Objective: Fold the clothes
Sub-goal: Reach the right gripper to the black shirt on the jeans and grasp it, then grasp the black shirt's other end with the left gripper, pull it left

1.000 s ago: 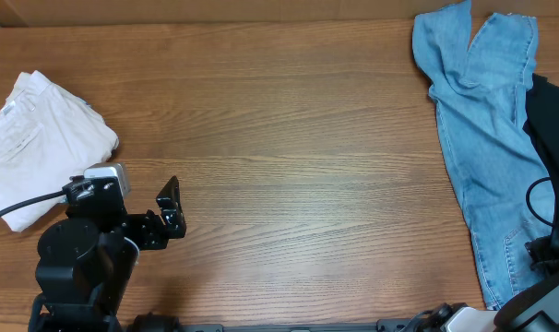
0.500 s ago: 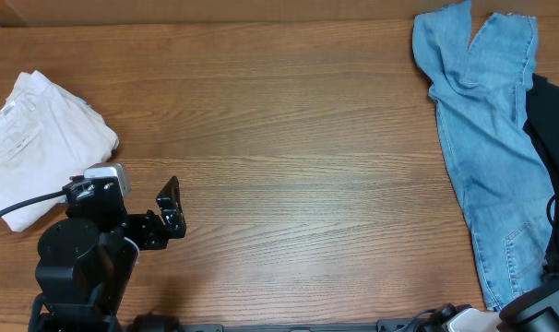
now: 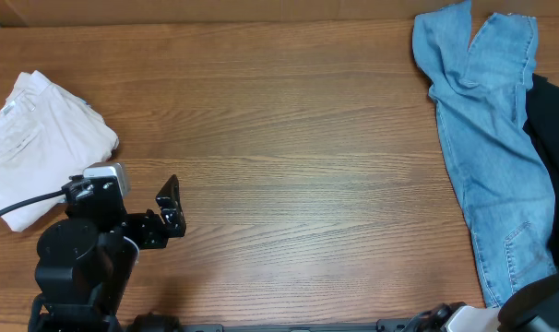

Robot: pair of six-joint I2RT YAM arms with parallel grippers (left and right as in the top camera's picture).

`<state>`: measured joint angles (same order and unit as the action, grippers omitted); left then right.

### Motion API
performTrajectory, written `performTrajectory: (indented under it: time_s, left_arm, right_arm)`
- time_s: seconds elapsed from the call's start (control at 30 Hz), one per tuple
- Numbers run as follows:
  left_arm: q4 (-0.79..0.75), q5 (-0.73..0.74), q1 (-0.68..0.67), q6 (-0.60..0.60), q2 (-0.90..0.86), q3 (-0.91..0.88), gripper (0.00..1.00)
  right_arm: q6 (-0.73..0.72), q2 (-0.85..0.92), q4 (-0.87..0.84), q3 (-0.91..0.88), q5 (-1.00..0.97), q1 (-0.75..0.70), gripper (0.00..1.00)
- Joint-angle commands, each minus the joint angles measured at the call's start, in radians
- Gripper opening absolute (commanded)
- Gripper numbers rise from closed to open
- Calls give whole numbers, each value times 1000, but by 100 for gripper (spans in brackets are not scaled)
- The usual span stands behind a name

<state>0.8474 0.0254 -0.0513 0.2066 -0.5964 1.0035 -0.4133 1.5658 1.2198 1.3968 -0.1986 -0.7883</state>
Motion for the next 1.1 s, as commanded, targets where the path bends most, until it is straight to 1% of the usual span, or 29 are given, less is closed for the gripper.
performTrajectory:
  time_s: [0.0,0.13,0.2,0.33,0.4,0.43,0.5,0.6,0.63,0.67,0.73,0.87,0.93,1.0,1.07]
  left_arm:
    - [-9,-7,6,-19,-4,25,100]
    - [-12,-7,6,-19,-4,25,100]
    - [-11,-7,6,-19,-4,25,100]
    - [-13,-7,6,-19,-4,25,100]
    - [-15,-7,6,-19,-4,25,100]
    - [-15,-7,6,-19,-4,25,100]
    - [-15,-7,6,-19,-4,25,100]
    - [-14,-7,6,-19,-4,25,100]
    - [-14,-7,6,-20,-4,25,100]
    - [-14,-7,6,-19,-4,25,100]
    - [-15,-7,6,-19,-4,25,100]
    - [-22,-6,6,-19,-8,25,99]
    - [-37,21,5,-19,-21,25,98]
    - [-53,73,5,-19,-48,25,96]
    - [-68,146,5,-10,-109,25,96]
  right_arm:
    - [113,-14,72,233,185,171,4]
    - [134,-25,153,397,219,409,4]
    - [134,-30,160,456,228,568,4]
    - [133,-28,82,485,234,874,5]
    - [133,-14,19,482,233,1000,8]
    - [133,-1,-12,482,224,1055,15]
    - [129,21,-48,481,219,1122,15]
    - [129,69,-92,481,220,1202,17]
    - [129,84,-98,481,221,1217,22]
    - [130,97,-101,481,223,1228,23]
    - [133,116,-103,481,223,1239,23]
    - [190,111,-114,486,221,1236,26]
    - [214,93,-111,504,189,1228,36]
    - [213,65,-96,533,118,1215,41]
    - [212,8,-65,581,23,1175,67]
